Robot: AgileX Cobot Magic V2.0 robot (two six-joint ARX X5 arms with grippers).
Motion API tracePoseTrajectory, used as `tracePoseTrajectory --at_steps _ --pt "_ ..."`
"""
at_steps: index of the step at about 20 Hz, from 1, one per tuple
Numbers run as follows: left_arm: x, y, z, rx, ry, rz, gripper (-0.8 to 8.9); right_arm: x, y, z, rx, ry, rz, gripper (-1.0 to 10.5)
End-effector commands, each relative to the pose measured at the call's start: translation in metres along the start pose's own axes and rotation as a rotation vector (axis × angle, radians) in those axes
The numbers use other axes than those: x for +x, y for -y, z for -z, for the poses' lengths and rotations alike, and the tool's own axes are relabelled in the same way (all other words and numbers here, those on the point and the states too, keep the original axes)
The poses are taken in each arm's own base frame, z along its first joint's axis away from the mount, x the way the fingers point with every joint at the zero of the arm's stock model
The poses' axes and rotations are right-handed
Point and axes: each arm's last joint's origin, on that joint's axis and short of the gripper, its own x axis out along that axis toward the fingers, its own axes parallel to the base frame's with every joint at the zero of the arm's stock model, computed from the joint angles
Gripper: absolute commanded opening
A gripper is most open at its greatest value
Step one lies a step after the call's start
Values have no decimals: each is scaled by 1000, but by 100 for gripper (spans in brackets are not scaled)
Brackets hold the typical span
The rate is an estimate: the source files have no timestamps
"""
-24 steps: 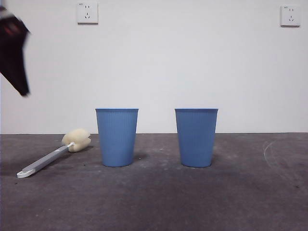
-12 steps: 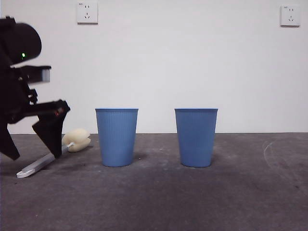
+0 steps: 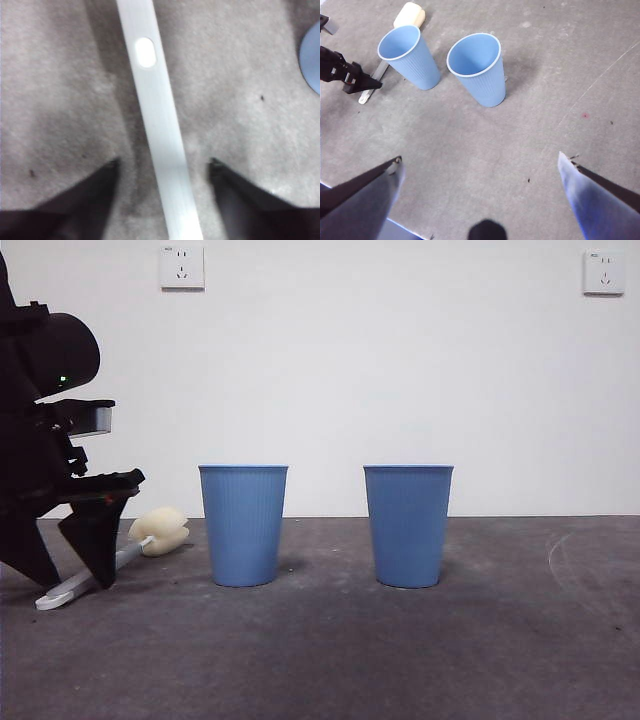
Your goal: Pick up the cup brush,pick up the cup,insert the brush into the cup,clean the cup,put the cup brush back,put the cup back to the fixed position on the table
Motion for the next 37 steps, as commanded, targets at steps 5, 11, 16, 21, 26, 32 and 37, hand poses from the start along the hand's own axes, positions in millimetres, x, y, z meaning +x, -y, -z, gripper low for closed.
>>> tracePoseTrajectory --at_steps 5,11,16,21,26,32,37 --pt "-2 3 6 -9 -38 16 -10 2 1 -3 -11 5 -1 535" --pt "-37 2 2 -10 56 20 -9 2 2 -6 -22 26 0 535" --pt "-96 0 15 36 115 52 -9 13 -1 -16 -99 90 -97 535" --pt "-160 5 43 62 223 122 -9 61 -11 -11 -177 105 -166 535" --pt "-196 6 73 69 271 123 -9 120 -21 14 -185 119 -132 535" --pt "-206 6 88 67 254 123 -9 172 -23 45 -183 165 -47 536" --pt "-206 6 88 74 248 122 -9 210 -15 55 -166 194 -4 536"
